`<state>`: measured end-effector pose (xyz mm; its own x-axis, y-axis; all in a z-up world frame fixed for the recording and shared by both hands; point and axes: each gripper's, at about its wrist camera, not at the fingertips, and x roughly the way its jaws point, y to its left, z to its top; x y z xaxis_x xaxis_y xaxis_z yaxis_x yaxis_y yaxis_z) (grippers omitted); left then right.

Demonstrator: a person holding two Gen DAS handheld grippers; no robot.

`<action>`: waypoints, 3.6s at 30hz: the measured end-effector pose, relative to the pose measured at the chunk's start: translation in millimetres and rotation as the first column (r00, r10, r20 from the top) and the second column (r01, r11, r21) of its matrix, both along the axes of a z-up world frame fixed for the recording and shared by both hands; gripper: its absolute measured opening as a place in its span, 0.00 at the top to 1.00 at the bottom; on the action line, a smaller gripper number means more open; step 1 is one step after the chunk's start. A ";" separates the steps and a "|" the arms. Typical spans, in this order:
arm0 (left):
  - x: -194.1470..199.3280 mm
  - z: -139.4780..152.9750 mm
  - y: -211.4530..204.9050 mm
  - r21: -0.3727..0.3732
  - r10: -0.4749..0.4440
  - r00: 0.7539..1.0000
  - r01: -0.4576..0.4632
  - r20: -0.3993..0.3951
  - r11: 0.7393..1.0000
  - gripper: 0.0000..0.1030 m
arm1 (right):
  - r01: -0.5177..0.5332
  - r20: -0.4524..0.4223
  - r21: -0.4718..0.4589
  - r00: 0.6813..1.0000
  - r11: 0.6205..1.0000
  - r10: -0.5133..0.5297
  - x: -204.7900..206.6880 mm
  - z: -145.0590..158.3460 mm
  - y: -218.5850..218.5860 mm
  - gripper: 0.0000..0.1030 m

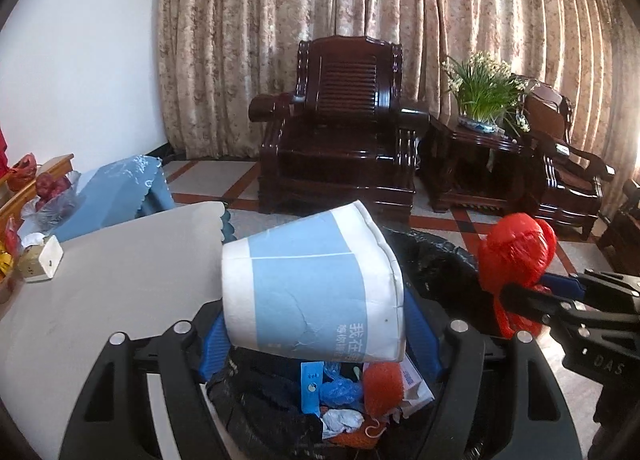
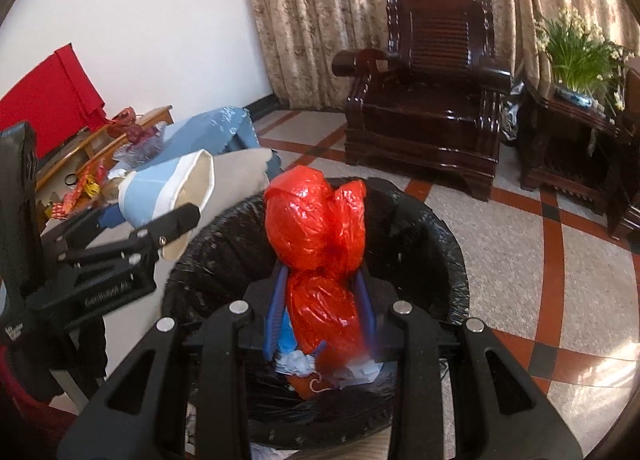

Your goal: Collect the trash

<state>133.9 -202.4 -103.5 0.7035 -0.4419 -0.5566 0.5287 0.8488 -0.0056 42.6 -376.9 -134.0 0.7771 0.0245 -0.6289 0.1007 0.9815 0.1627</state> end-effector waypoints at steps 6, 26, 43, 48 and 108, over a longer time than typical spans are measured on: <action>16.1 -10.8 -9.7 0.003 -0.019 0.999 0.019 -0.037 1.000 0.27 | 0.011 -0.015 0.006 1.000 1.000 -0.011 15.9 -9.4 -7.9 0.61; 15.8 29.9 67.5 -0.108 0.092 0.995 -0.097 -0.049 0.989 0.11 | 0.009 0.016 0.024 1.000 1.000 -0.009 -1.6 18.4 12.3 0.06; -62.6 87.7 136.1 -0.096 0.188 0.982 -0.185 0.016 0.978 0.06 | -0.158 0.195 0.004 0.969 0.987 0.154 -45.3 111.8 83.5 0.05; -75.7 97.3 141.1 -0.094 0.203 0.979 -0.199 0.030 0.975 0.06 | -0.183 0.186 -0.006 0.966 0.983 0.181 -50.0 117.2 98.0 0.05; -112.6 136.7 158.4 -0.119 0.256 0.961 -0.243 0.107 0.963 0.06 | -0.236 0.228 -0.065 0.942 0.970 0.245 -55.6 154.1 122.4 0.05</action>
